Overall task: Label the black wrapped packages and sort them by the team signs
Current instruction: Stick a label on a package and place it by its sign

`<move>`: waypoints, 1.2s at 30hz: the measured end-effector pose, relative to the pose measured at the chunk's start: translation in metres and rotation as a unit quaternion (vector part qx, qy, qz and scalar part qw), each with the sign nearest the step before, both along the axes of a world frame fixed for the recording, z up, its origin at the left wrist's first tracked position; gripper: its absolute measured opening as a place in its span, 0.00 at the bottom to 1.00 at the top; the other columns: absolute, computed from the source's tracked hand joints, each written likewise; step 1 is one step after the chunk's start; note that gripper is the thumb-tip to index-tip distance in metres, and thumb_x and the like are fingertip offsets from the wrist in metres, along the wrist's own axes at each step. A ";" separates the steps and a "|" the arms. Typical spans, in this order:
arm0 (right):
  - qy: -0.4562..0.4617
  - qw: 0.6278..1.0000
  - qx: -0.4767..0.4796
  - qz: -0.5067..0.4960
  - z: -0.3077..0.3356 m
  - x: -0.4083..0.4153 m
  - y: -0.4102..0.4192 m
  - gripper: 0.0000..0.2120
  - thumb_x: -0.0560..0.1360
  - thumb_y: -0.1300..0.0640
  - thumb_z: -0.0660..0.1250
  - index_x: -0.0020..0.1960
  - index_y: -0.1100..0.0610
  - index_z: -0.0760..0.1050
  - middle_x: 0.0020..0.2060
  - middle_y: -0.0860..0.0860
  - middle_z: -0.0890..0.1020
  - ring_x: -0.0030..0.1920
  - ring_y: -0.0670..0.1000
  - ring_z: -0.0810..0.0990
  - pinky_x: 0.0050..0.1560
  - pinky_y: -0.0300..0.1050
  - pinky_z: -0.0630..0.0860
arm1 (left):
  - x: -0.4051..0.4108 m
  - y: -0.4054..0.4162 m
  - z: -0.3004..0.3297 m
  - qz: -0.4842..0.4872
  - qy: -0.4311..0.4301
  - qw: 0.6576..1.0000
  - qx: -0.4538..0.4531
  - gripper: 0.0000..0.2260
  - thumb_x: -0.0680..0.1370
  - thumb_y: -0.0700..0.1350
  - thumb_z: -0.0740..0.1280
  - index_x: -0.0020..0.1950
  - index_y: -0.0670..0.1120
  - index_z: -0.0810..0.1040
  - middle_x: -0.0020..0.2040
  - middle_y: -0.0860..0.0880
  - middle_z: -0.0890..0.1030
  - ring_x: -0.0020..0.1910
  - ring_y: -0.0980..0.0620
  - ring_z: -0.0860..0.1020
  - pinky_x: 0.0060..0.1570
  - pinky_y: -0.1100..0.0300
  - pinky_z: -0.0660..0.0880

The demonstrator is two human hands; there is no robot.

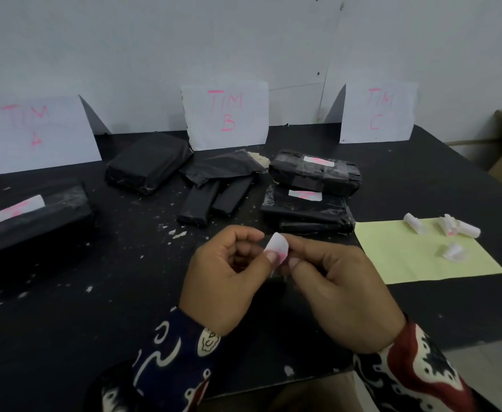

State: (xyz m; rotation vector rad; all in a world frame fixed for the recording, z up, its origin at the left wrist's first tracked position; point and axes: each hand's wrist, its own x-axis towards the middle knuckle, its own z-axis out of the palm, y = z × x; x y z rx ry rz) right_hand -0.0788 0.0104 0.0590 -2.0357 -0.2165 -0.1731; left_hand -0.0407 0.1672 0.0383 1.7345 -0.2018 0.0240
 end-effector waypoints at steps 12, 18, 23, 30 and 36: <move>0.043 0.995 0.085 -0.023 -0.011 0.018 0.005 0.15 0.75 0.62 0.71 0.58 0.48 0.79 0.44 0.47 0.84 0.44 0.48 0.84 0.46 0.49 0.81 | 0.003 0.023 0.006 -0.119 -0.024 0.993 0.009 0.23 0.71 0.36 0.71 0.62 0.52 0.74 0.50 0.51 0.83 0.48 0.51 0.83 0.49 0.56 0.80; 0.053 0.998 0.032 0.013 -0.012 0.020 0.008 0.24 0.75 0.63 0.69 0.68 0.46 0.72 0.46 0.46 0.83 0.45 0.48 0.83 0.49 0.48 0.80 | 0.013 0.029 0.010 -0.082 -0.109 0.989 0.051 0.18 0.69 0.40 0.72 0.58 0.51 0.79 0.52 0.53 0.80 0.50 0.49 0.81 0.47 0.53 0.80; 0.082 0.996 0.014 0.015 -0.003 0.024 0.007 0.25 0.76 0.61 0.68 0.70 0.46 0.69 0.44 0.40 0.85 0.48 0.42 0.83 0.56 0.41 0.76 | 0.015 0.037 0.012 -0.118 -0.164 0.973 0.109 0.12 0.69 0.46 0.74 0.52 0.50 0.83 0.49 0.54 0.82 0.49 0.51 0.81 0.48 0.59 0.78; 0.086 0.995 0.029 0.034 0.001 0.039 0.011 0.24 0.75 0.61 0.70 0.68 0.46 0.71 0.47 0.43 0.85 0.47 0.41 0.83 0.54 0.41 0.77 | 0.022 0.041 0.012 -0.074 -0.188 0.970 0.136 0.05 0.72 0.46 0.72 0.47 0.49 0.84 0.40 0.54 0.84 0.40 0.52 0.82 0.39 0.58 0.78; 0.070 0.994 0.070 -0.034 -0.009 0.058 0.020 0.13 0.73 0.62 0.72 0.52 0.46 0.77 0.39 0.49 0.82 0.35 0.48 0.79 0.39 0.42 0.77 | 0.036 0.049 0.006 0.031 -0.147 0.970 0.190 0.04 0.75 0.43 0.71 0.49 0.51 0.83 0.37 0.56 0.83 0.38 0.58 0.81 0.39 0.65 0.77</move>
